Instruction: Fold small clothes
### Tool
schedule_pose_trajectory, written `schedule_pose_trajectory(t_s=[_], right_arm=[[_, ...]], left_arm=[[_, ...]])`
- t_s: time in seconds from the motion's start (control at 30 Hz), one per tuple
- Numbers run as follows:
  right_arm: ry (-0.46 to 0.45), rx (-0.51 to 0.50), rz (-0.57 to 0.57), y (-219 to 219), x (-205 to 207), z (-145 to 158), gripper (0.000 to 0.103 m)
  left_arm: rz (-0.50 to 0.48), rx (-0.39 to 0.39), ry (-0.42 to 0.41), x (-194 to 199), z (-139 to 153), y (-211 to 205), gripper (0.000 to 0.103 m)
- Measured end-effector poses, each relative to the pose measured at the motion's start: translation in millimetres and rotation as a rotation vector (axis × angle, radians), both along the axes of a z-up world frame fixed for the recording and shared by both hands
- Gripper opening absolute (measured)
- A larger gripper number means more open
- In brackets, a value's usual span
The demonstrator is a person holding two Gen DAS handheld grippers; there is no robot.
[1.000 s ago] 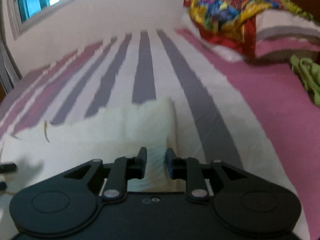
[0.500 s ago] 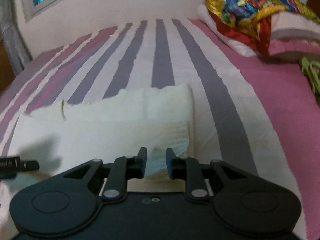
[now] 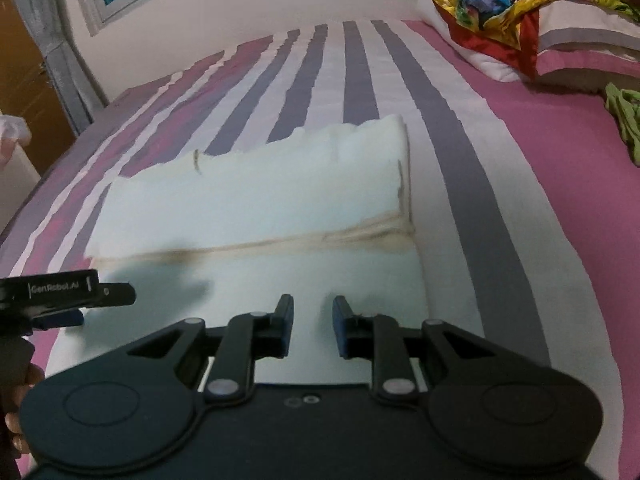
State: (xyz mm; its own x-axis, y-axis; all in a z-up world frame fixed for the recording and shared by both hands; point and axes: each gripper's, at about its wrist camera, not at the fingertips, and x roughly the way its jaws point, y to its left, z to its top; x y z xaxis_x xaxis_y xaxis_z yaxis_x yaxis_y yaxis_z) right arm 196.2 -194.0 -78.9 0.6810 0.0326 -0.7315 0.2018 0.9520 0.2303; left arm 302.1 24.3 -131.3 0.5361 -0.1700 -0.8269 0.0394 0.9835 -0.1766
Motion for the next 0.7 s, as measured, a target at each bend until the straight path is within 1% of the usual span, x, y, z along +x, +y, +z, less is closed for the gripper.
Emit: schedule_pose_trajectory(t_s=[0.1, 0.2, 0.4, 0.53, 0.63, 0.7], right_arm=[[0.019, -0.014, 0.012, 7, -17, -1, 0.024], [0.046, 0.002, 0.014, 13, -34, -4, 0.024], [0.071, 0.006, 0.022, 23, -56, -7, 0.025], [0.075, -0.002, 0.032, 25, -69, -3, 0.027], [0.083, 0.001, 0.041, 28, -84, -5, 0.028], [0.104, -0.002, 0.052, 33, -95, -9, 0.028]], left_arm=[[-0.017, 0.026, 0.007, -22, 0, 2, 0.096], [-0.040, 0.036, -0.001, -39, 0, 5, 0.096], [-0.070, 0.037, 0.005, -63, -1, 6, 0.096], [-0.069, 0.034, 0.000, -80, 1, 20, 0.096], [-0.068, 0.056, 0.010, -97, -4, 29, 0.096], [-0.070, 0.079, 0.018, -108, -7, 33, 0.096]])
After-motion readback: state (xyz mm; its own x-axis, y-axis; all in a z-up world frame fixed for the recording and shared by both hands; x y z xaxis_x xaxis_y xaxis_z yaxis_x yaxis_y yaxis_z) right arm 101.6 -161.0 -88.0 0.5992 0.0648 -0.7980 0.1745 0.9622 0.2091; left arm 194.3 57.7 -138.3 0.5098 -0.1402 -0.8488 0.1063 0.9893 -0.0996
